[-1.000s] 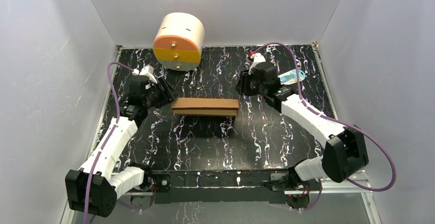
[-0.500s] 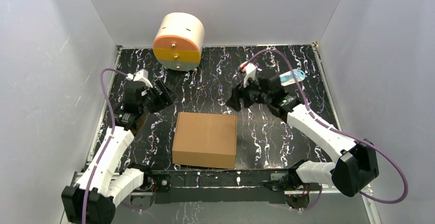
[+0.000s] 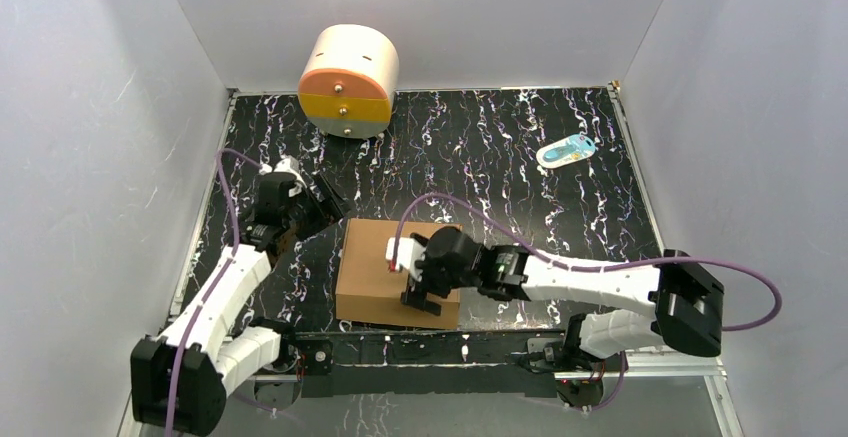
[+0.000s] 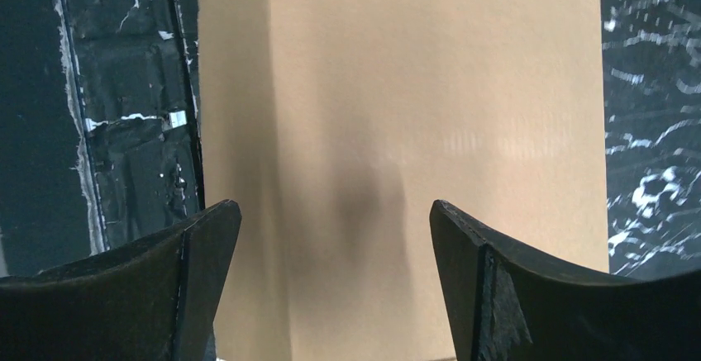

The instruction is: Fold the paper box

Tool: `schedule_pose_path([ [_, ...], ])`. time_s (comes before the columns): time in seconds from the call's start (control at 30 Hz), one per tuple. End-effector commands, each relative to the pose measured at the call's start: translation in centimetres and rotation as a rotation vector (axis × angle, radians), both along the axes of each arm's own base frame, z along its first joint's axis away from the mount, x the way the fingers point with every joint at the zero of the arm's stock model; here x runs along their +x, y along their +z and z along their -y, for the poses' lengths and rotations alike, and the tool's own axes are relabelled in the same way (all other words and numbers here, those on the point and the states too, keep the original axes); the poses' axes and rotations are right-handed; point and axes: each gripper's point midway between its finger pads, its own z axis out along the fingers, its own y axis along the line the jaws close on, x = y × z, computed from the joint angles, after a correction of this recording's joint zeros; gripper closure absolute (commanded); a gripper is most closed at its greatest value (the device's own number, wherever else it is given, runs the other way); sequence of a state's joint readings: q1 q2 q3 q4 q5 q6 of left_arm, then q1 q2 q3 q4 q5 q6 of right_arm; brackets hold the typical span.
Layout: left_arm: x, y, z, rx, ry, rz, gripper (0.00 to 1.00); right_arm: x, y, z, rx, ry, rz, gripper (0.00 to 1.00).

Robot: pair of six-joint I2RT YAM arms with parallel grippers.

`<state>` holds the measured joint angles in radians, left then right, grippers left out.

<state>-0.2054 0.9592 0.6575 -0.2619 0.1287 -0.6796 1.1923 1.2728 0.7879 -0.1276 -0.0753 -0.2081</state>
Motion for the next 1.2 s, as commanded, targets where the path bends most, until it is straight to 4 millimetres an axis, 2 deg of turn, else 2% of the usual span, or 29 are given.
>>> schedule_pose_path([
  [0.0,2.5,1.1,1.4,-0.033,-0.047,0.037,0.22,0.9,0.7,-2.0,0.0,0.002,0.244,0.05],
  [0.27,6.2,0.5,2.8,-0.013,-0.107,0.027,0.24,-0.1,-2.2,-3.4,-0.114,0.032,0.356,0.01],
  [0.43,7.0,-0.7,5.1,-0.006,-0.193,0.003,0.27,0.3,-3.8,-3.5,-0.178,0.014,0.405,0.01],
  [0.67,6.1,-4.8,8.1,0.015,-0.317,-0.106,0.32,1.3,-4.4,-3.2,-0.204,-0.02,0.454,0.04],
  [0.83,5.0,-6.6,9.7,0.022,-0.389,-0.162,0.35,2.2,-4.2,-3.2,-0.208,-0.038,0.51,0.07],
  [1.0,4.1,-7.4,9.8,0.029,-0.408,-0.193,0.38,3.8,-4.3,-2.8,-0.235,-0.083,0.582,0.12],
  [1.17,4.0,-7.2,9.6,0.042,-0.412,-0.188,0.39,5.1,-3.0,-3.3,-0.186,-0.112,0.62,0.2],
])
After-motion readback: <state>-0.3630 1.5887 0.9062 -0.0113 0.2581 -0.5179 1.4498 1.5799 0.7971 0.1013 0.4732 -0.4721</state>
